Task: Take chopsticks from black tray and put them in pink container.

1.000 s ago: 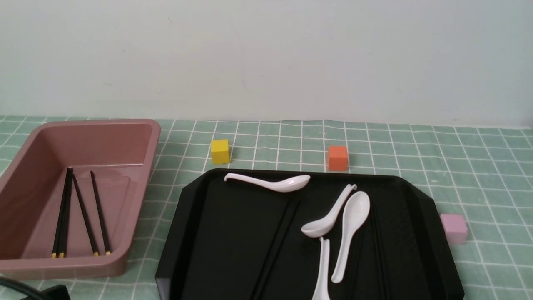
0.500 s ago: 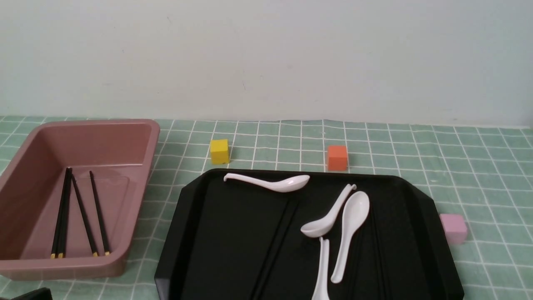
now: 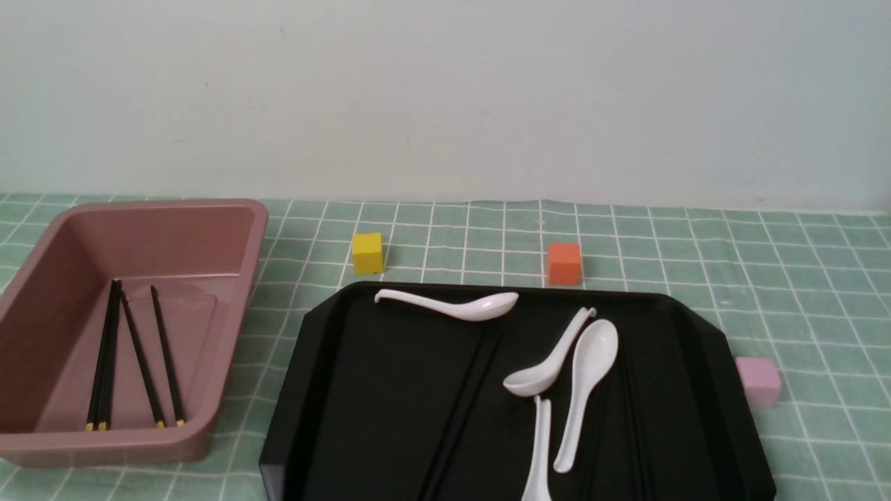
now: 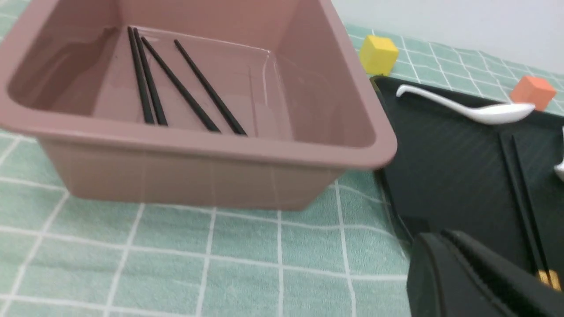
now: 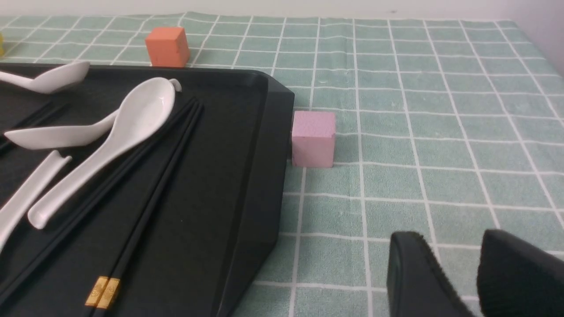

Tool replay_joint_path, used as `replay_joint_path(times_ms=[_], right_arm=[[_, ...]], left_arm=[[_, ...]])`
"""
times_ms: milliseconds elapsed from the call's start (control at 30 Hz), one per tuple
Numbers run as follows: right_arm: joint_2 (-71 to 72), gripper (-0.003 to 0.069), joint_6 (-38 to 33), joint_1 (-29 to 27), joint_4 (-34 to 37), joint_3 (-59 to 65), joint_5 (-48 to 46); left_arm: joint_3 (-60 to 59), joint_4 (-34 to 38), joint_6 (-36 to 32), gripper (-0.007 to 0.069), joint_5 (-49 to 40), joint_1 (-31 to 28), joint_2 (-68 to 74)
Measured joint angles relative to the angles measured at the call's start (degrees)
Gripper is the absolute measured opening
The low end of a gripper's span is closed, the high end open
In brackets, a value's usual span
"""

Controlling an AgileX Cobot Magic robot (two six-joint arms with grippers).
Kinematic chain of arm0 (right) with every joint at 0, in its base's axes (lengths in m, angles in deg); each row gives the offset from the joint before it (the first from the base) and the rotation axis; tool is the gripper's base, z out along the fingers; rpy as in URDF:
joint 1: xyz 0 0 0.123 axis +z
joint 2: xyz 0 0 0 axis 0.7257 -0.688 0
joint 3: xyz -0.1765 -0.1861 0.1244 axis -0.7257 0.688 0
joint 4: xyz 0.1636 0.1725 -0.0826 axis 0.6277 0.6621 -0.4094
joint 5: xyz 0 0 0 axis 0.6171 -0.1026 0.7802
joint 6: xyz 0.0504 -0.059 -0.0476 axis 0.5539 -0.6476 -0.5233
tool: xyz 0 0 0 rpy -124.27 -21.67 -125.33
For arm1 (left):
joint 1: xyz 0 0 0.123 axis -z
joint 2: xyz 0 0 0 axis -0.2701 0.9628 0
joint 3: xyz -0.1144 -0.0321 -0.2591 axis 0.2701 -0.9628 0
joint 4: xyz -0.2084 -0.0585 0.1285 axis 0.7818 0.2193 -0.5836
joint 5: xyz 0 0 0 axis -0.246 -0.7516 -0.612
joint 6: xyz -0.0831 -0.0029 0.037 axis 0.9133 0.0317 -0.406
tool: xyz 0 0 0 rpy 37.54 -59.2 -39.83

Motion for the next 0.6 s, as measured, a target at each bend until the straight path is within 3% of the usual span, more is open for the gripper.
replay_joint_path(times_ms=[600], right_arm=[[0.0,0.024,0.0,0.0,0.0,0.0,0.0]], left_arm=[[-0.3,-1.7,0.7,-0.0009,-1.7,0.1,-0.2]])
